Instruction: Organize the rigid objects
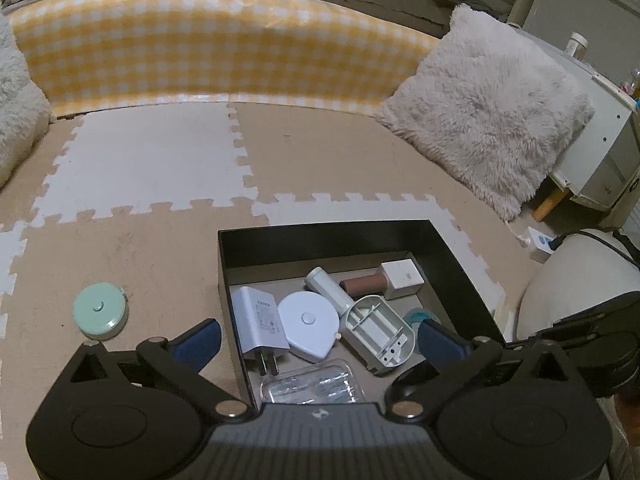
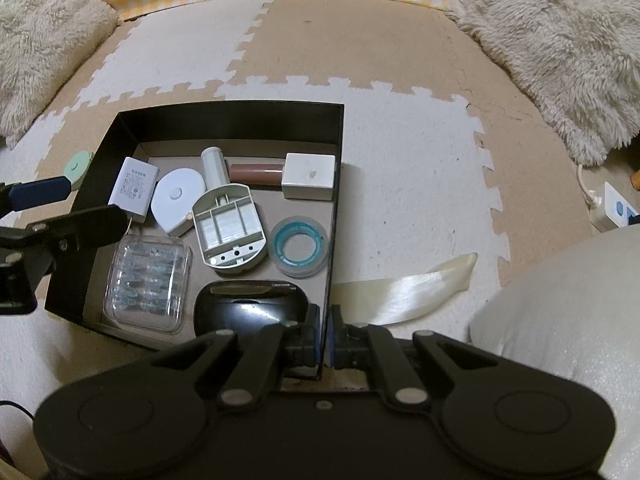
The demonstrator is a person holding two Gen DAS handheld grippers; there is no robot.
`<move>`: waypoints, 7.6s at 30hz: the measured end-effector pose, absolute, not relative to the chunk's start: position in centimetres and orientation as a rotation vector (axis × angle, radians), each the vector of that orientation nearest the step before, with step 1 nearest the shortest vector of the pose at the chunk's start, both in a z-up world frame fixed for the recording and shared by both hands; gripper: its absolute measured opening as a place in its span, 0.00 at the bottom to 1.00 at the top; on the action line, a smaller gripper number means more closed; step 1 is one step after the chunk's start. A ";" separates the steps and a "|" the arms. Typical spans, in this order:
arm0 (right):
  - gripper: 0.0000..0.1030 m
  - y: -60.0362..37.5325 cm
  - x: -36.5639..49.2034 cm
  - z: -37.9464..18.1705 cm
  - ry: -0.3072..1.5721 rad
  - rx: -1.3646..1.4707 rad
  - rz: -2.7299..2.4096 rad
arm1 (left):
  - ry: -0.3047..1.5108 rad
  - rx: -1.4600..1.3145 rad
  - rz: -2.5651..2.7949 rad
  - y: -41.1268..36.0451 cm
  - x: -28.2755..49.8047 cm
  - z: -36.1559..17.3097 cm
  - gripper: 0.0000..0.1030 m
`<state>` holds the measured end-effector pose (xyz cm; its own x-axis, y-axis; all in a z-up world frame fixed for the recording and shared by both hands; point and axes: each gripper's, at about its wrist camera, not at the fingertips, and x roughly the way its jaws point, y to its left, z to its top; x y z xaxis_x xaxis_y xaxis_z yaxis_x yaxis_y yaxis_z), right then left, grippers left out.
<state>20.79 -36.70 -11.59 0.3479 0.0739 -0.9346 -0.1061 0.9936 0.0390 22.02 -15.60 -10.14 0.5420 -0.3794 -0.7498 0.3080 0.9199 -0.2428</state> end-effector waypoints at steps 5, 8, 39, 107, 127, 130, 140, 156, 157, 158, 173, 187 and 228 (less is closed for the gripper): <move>0.04 -36.7 20.8 -11.6 1.210 -0.030 0.117 | 0.916 -0.074 -0.399 -15.2 22.3 -10.3 1.00; 0.04 -36.7 20.8 -11.6 1.210 -0.030 0.117 | 0.918 -0.072 -0.384 -14.7 22.5 -10.4 1.00; 0.04 -36.6 20.8 -11.8 1.216 -0.039 0.122 | 0.870 -0.061 -0.111 -5.0 25.7 -15.4 0.76; 0.03 -38.3 22.6 -10.8 1.145 0.104 0.107 | 0.887 0.163 -0.677 -18.4 20.9 -11.1 0.77; 0.11 -38.1 22.3 -10.9 1.159 0.082 0.092 | 0.898 0.152 -0.625 -18.2 20.1 -9.8 1.00; 0.19 -38.3 21.9 -9.9 1.126 0.100 0.081 | 0.885 0.128 -0.601 -17.6 19.9 -8.9 1.00; 0.54 -37.4 19.9 -6.6 1.048 0.090 0.065 | 0.830 0.041 -0.519 -14.9 18.4 -5.1 1.00; 0.83 -36.2 13.0 2.1 0.875 0.173 0.082 | 0.717 0.050 -0.319 -11.4 13.8 2.8 1.00; 0.84 -36.1 12.4 2.6 0.861 0.171 0.086 | 0.713 0.051 -0.295 -11.1 13.3 3.3 1.00; 0.84 -35.9 11.7 3.1 0.847 0.161 0.089 | 0.709 0.053 -0.272 -10.9 13.0 3.6 1.00; 1.00 -34.4 2.6 5.1 0.659 0.083 0.055 | 0.653 0.061 -0.191 -8.2 6.5 5.7 1.00; 1.00 -32.9 -1.5 4.0 0.542 0.055 0.023 | 0.579 0.053 -0.178 -6.7 1.9 4.0 1.00; 1.00 -31.9 -2.2 2.8 0.512 0.014 0.011 | 0.511 0.045 -0.145 -6.8 0.4 3.5 1.00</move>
<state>-2.17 -31.91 2.82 0.8716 0.0144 -0.4900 -0.0073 0.9998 0.0164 0.40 -6.83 3.46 0.8621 -0.1270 -0.4906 0.1494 0.9888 0.0067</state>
